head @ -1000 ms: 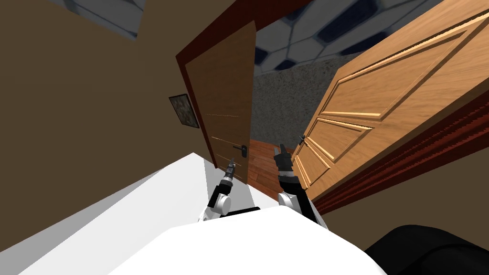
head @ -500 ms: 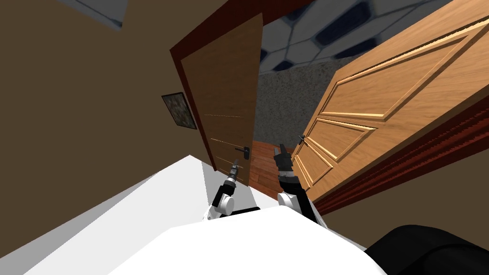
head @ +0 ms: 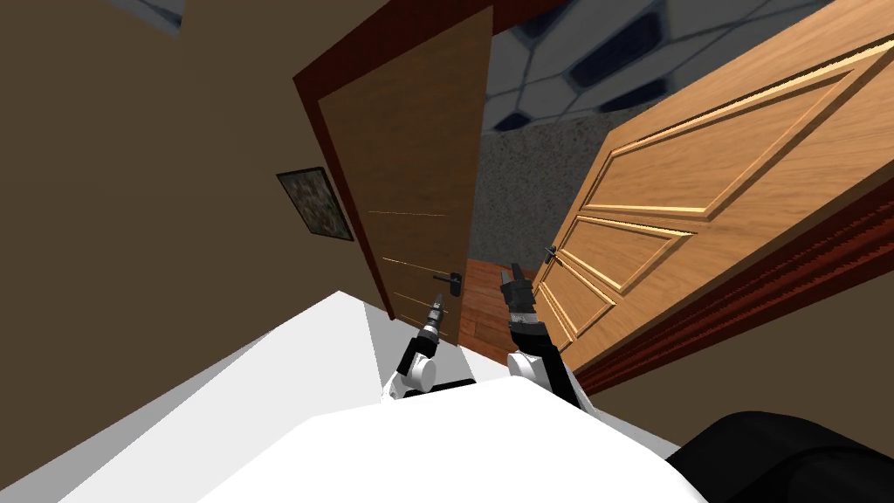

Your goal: Push the door open

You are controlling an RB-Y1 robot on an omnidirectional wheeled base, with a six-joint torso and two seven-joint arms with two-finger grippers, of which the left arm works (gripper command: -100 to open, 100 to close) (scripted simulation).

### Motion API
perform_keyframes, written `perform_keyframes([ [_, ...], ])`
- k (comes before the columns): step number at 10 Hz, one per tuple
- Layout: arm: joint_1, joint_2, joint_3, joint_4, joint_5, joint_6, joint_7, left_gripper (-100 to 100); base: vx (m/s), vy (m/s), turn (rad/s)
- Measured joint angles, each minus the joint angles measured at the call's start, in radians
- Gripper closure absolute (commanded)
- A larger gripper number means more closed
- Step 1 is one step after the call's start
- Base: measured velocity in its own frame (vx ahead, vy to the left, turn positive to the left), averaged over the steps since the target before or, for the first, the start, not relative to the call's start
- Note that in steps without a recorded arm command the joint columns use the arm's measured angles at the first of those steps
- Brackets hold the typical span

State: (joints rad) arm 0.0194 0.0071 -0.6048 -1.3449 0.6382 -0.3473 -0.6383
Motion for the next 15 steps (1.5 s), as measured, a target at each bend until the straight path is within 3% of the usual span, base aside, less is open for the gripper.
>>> perform_keyframes([
  [3,-0.025,-0.026,-0.032,0.058,0.029,-0.010,-0.022,-100,0.102,0.140,-0.097],
  [5,-0.026,-0.036,-0.041,0.063,0.040,-0.004,-0.035,-100,0.074,0.013,-0.024],
  [7,-0.036,0.000,-0.036,0.078,0.036,-0.011,-0.024,-100,0.196,-0.103,-0.024],
  [10,-0.042,0.009,-0.020,0.085,0.028,-0.006,-0.019,-100,0.197,-0.092,-0.028],
  [12,-0.052,-0.008,-0.013,0.098,0.023,-0.010,-0.008,-100,0.186,-0.087,-0.020],
  [13,-0.056,-0.026,-0.009,0.104,0.021,-0.011,-0.003,-100,0.078,-0.018,-0.001],
  [14,-0.057,-0.028,-0.009,0.104,0.021,-0.011,-0.002,100,-0.010,-0.001,0.007],
  [15,-0.058,-0.027,-0.009,0.102,0.021,-0.012,-0.003,100,-0.027,0.007,-0.004],
])
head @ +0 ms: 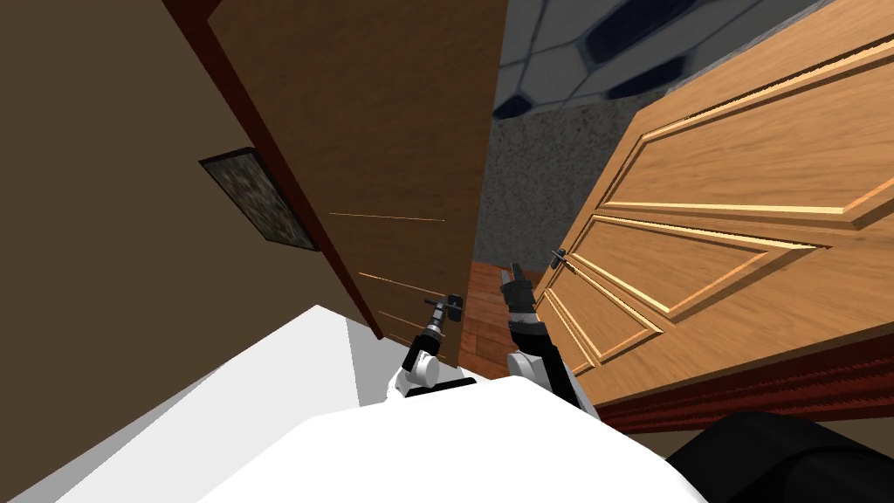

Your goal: Push the door open

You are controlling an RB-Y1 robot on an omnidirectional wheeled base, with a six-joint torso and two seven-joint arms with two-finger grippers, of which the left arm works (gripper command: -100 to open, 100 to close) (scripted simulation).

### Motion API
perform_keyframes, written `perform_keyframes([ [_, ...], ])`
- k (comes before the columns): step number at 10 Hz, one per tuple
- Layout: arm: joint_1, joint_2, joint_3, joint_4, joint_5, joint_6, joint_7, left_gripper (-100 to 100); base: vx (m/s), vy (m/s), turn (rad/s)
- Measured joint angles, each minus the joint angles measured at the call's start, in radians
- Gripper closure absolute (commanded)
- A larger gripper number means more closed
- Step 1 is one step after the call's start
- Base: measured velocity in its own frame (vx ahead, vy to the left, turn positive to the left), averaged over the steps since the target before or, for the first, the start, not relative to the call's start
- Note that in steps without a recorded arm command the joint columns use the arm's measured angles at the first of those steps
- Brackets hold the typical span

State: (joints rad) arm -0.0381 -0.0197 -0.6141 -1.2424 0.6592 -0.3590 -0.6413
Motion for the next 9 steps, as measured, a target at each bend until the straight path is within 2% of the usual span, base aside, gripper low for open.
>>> perform_keyframes([
  [4,-0.004,-0.001,0.002,-0.002,0.001,-0.001,0.000,100,-0.004,0.001,-0.004],
  [5,-0.004,-0.001,0.002,-0.002,0.001,-0.001,0.000,100,0.086,-0.087,0.042],
  [6,-0.001,0.010,0.005,-0.001,0.000,0.000,0.003,100,0.117,-0.137,0.069],
  [8,0.001,0.023,0.023,0.004,-0.001,0.003,0.003,100,0.115,-0.133,0.061],
  [9,-0.004,0.023,0.037,0.009,-0.002,0.006,-0.001,100,0.137,-0.128,0.038],
])
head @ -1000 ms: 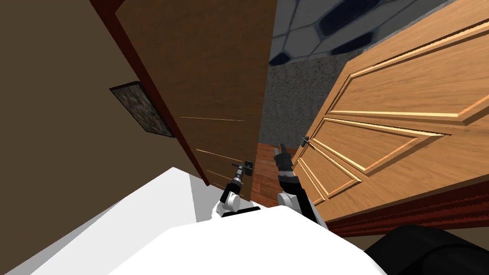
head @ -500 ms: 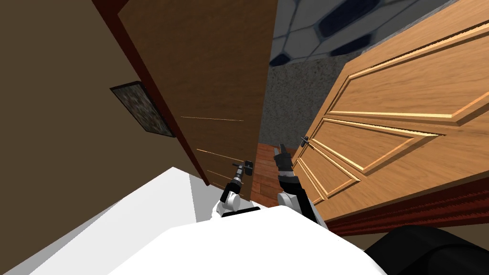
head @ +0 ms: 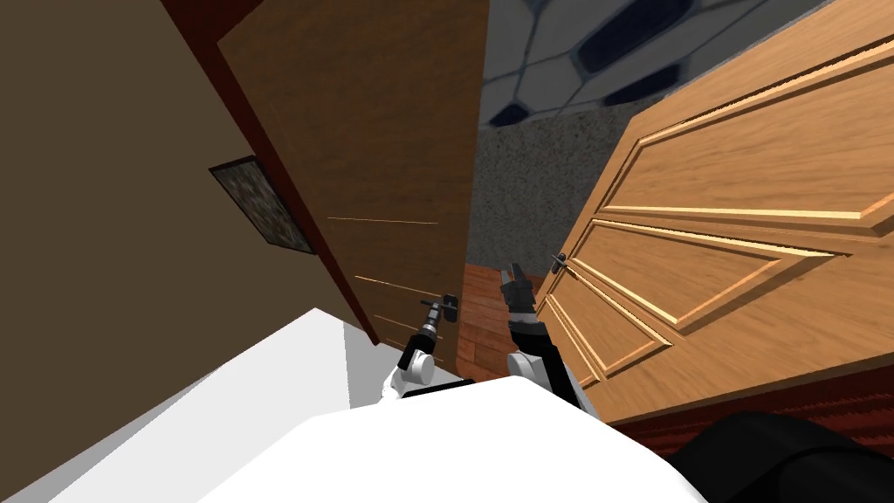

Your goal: Push the door open

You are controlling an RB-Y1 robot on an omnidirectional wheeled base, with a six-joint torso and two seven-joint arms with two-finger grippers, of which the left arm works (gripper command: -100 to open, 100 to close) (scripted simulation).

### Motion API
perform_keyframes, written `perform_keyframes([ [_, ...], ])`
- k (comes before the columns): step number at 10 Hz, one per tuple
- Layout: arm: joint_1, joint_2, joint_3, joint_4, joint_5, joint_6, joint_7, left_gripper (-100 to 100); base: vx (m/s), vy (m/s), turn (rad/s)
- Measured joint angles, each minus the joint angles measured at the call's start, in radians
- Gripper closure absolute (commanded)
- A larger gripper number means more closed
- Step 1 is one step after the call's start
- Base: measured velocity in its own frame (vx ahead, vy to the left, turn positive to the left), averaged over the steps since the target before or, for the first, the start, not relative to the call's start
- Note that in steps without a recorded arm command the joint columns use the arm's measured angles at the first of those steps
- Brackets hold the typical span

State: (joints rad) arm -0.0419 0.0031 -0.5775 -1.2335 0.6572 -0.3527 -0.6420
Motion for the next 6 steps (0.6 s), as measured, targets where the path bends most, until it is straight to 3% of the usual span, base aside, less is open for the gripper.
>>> perform_keyframes([
  [2,-0.026,0.007,0.026,0.019,0.001,0.000,0.006,100,0.139,-0.166,0.073],
  [4,-0.016,0.014,0.047,0.002,-0.001,0.002,0.000,100,0.127,-0.132,0.073],
  [5,-0.028,0.014,0.064,0.014,-0.001,0.006,-0.001,100,0.138,-0.144,0.062],
  [6,-0.038,0.020,0.069,0.031,-0.002,-0.008,0.009,100,0.125,-0.128,0.059],
])
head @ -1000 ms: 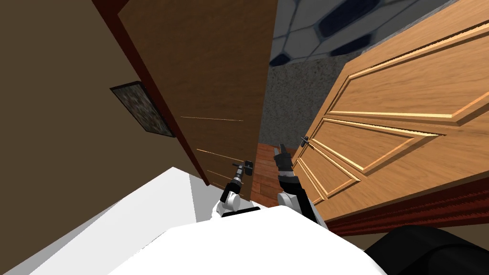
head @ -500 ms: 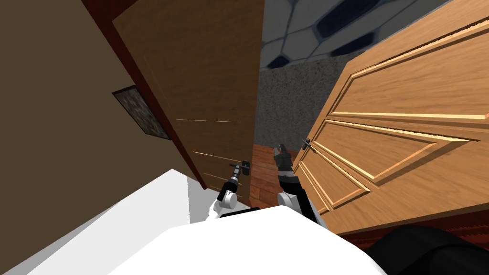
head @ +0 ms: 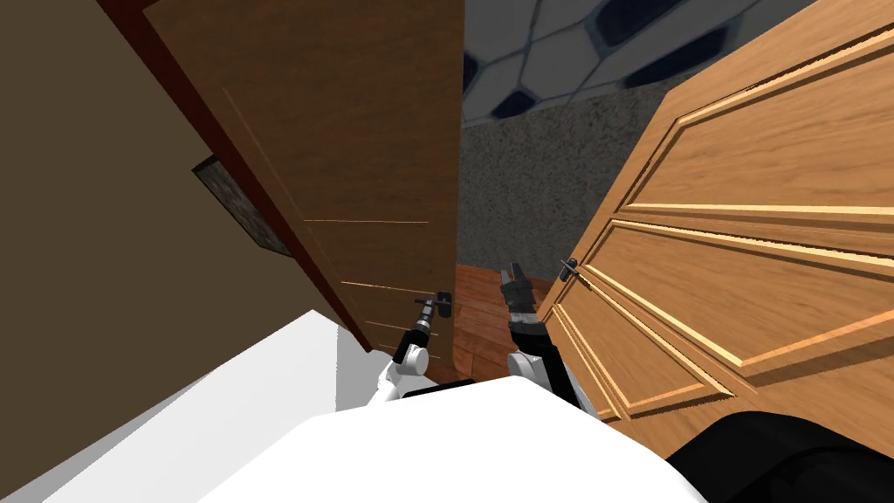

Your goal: Push the door open

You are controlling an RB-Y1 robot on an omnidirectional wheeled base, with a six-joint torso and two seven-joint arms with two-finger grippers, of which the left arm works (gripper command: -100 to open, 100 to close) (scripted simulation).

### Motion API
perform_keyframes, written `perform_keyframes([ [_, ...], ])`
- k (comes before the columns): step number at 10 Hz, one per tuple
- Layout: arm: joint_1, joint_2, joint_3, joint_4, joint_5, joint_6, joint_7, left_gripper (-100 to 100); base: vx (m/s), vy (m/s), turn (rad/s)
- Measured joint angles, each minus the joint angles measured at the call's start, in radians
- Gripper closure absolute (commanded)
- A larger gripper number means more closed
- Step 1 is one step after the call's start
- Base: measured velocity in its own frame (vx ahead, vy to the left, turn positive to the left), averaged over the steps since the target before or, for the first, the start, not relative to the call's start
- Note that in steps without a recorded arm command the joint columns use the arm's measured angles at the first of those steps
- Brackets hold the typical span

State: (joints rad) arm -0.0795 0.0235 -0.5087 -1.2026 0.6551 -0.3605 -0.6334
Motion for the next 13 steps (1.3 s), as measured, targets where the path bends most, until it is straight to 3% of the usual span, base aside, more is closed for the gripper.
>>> perform_keyframes([
  [2,-0.008,0.007,0.019,0.010,0.000,-0.008,0.010,100,0.096,-0.090,0.054],
  [3,-0.005,0.003,0.034,0.003,0.000,0.001,0.003,100,0.085,-0.099,0.056],
  [5,-0.028,0.003,0.051,0.036,-0.001,-0.012,0.012,100,0.065,-0.082,0.042],
  [8,-0.016,0.006,0.086,0.017,0.000,0.007,0.005,100,0.095,-0.123,0.078],
  [10,-0.014,-0.002,0.112,0.015,-0.003,0.008,-0.001,100,0.106,-0.124,0.068],
  [13,-0.037,-0.012,0.153,0.042,-0.002,-0.004,0.008,100,0.118,-0.141,0.085],
])
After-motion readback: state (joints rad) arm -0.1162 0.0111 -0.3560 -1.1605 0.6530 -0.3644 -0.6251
